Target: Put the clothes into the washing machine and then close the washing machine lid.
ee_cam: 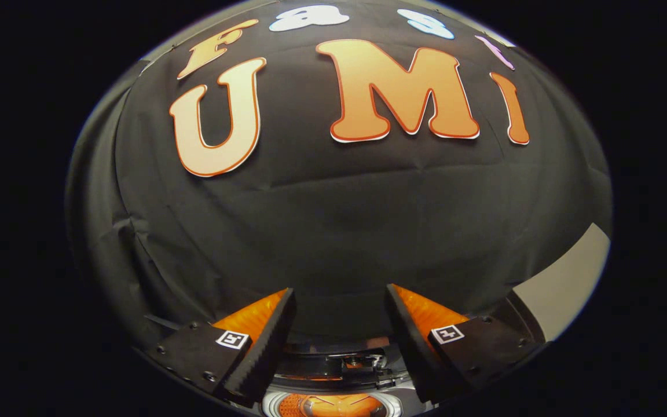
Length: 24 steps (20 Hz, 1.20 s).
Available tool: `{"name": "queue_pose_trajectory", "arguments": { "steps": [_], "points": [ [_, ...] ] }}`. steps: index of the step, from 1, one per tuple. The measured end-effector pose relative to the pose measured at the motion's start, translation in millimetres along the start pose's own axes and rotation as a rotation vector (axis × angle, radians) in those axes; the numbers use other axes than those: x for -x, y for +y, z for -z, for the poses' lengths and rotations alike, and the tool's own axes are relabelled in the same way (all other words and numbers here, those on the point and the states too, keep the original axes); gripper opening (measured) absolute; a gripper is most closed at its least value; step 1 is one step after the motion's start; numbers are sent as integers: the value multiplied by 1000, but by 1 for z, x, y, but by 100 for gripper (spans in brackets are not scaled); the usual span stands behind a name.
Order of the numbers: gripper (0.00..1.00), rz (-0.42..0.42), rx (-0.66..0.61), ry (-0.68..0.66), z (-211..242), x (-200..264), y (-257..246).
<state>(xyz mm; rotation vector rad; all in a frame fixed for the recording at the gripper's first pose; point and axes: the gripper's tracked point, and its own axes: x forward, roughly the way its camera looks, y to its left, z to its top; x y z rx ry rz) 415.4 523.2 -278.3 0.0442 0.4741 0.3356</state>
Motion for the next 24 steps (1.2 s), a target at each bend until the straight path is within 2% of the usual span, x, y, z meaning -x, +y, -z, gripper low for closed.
{"name": "queue_pose_trajectory", "arguments": {
  "steps": [1, 3, 6, 16, 24],
  "points": [
    [98, 24, 36, -39, -4, -4, -3],
    [96, 37, 112, -28, 1, -3, -2],
    [97, 31, 75, -21, 6, 3, -5],
    [97, 27, 91, -48, 20, 51, -6],
    [97, 6, 99, -100, 56, 112, -10]
  ]
}}
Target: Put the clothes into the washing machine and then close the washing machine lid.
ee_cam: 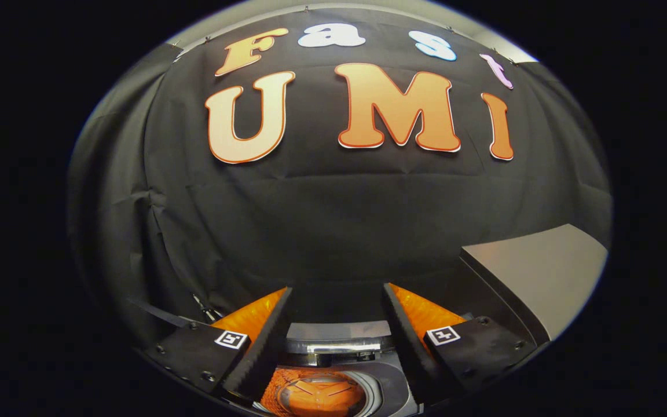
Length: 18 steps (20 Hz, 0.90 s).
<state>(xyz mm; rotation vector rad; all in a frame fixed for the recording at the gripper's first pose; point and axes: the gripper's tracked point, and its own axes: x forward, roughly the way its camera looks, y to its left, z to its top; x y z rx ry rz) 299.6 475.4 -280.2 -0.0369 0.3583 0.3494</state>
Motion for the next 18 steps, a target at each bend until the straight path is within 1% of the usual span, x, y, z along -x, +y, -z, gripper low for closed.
{"name": "queue_pose_trajectory", "arguments": {
  "steps": [8, 10, 11, 13, 15, 18],
  "points": [
    [96, -1, 14, -26, 39, 37, -2],
    [96, 1, 19, 12, 61, 41, -6],
    [96, 2, 23, 74, 80, 47, -8],
    [97, -10, -20, 76, 98, 51, -9],
    [97, 6, -27, 74, 100, 54, -16],
    [98, 1, -34, 70, 94, 62, -14]
  ]
}}
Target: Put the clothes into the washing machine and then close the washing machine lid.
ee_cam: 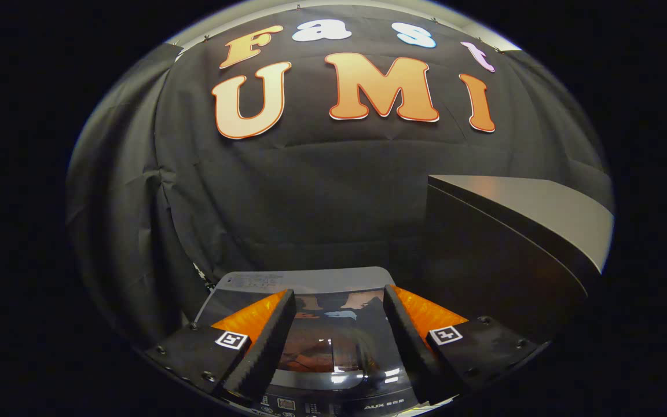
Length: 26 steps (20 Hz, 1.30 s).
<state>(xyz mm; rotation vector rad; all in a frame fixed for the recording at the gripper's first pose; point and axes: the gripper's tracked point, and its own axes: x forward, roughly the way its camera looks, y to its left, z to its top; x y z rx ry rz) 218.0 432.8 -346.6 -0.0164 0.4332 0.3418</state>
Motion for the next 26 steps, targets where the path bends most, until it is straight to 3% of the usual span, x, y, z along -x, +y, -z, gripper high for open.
{"name": "queue_pose_trajectory", "arguments": {
  "steps": [5, 14, 21, 26],
  "points": [
    [98, -26, -8, -70, -36, 27, 17],
    [98, -74, 39, -310, -167, 127, 16],
    [97, -108, 42, -391, -210, 214, -53],
    [97, -42, 44, -438, -220, 280, -105]
  ]
}}
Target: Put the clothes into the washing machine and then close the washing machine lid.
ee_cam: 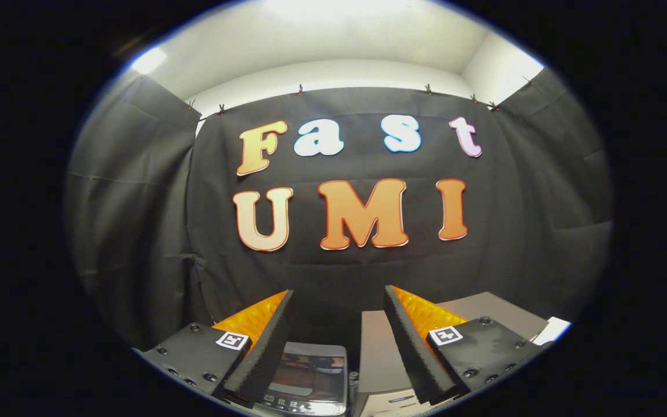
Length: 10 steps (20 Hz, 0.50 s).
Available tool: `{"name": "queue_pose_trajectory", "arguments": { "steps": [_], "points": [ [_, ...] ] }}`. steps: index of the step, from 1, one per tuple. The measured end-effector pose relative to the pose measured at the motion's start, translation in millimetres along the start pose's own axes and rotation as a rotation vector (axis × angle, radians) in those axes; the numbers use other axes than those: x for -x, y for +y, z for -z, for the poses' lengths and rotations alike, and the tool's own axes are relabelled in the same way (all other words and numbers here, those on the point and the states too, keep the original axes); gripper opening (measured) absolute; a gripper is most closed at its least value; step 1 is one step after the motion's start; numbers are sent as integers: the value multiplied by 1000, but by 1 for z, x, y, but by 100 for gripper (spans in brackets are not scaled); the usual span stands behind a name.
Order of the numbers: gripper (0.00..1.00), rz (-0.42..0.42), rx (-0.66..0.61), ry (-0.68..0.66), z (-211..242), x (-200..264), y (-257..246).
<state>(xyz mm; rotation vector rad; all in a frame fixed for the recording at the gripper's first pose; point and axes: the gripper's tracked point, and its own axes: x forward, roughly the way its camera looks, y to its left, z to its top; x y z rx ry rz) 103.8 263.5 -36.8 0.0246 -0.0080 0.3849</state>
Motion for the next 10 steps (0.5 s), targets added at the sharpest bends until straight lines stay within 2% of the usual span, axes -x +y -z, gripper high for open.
{"name": "queue_pose_trajectory", "arguments": {
  "steps": [6, 10],
  "points": [
    [97, 65, -17, -44, -40, 74, -17],
    [97, 98, -20, -34, -47, 114, -17]
  ]
}}
